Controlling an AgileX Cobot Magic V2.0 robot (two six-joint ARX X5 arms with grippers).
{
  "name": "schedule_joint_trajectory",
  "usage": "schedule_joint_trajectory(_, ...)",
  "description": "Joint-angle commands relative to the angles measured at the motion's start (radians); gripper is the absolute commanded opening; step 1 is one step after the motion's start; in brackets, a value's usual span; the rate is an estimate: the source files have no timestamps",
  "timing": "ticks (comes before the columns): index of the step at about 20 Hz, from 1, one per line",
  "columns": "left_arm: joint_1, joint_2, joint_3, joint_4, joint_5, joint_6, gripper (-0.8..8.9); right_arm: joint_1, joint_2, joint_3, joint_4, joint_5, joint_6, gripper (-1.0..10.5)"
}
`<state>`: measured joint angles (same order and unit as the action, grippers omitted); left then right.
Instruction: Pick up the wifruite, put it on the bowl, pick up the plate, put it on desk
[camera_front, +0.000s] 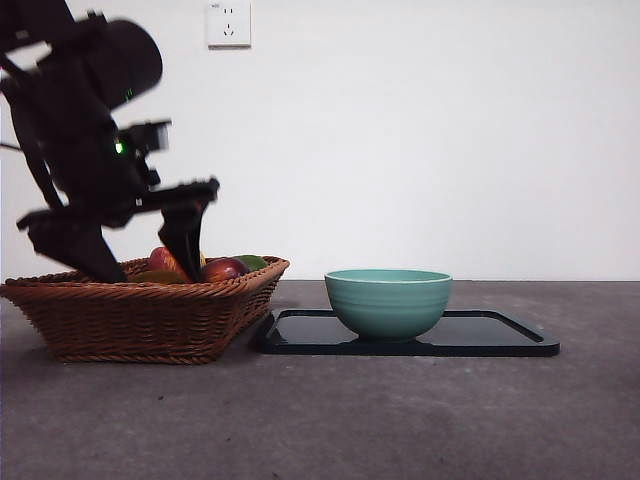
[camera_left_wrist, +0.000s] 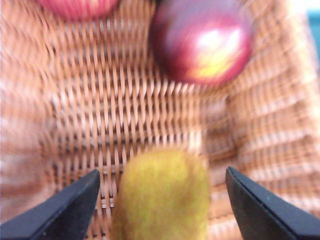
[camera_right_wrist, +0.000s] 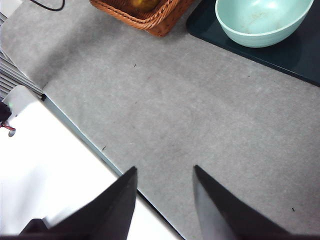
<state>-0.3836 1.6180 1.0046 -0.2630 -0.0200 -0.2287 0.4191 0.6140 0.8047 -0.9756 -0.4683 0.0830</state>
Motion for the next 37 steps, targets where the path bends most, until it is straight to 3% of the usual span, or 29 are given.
schedule_joint_trajectory(1,-0.005,-0.077,0.016,-0.018,0.002,0.008,4.07,0.007,0.004,0.01,0.011,0.002,0.007,1.8)
schedule_joint_trajectory(4,-0.011,-0.238,0.016,-0.097,0.067,0.043,4.07,0.007,0.004,0.01,0.019,0.005,0.007,1.8)
schedule_joint_trajectory(9,-0.017,-0.511,0.016,-0.276,0.342,0.098,4.06,0.007,0.005,0.01,0.063,0.012,0.014,1.8)
schedule_joint_trajectory(16,-0.017,-0.675,0.016,-0.467,0.613,0.221,4.04,0.007,0.005,0.01,0.063,0.05,0.023,1.8)
schedule_joint_trajectory(31,-0.017,-0.696,0.016,-0.556,0.623,0.274,4.03,0.007,0.005,0.01,0.064,0.05,0.052,1.8)
schedule_joint_trajectory(37,-0.017,-0.696,0.016,-0.557,0.623,0.274,4.03,0.006,0.032,0.012,0.193,0.058,0.209,2.6)
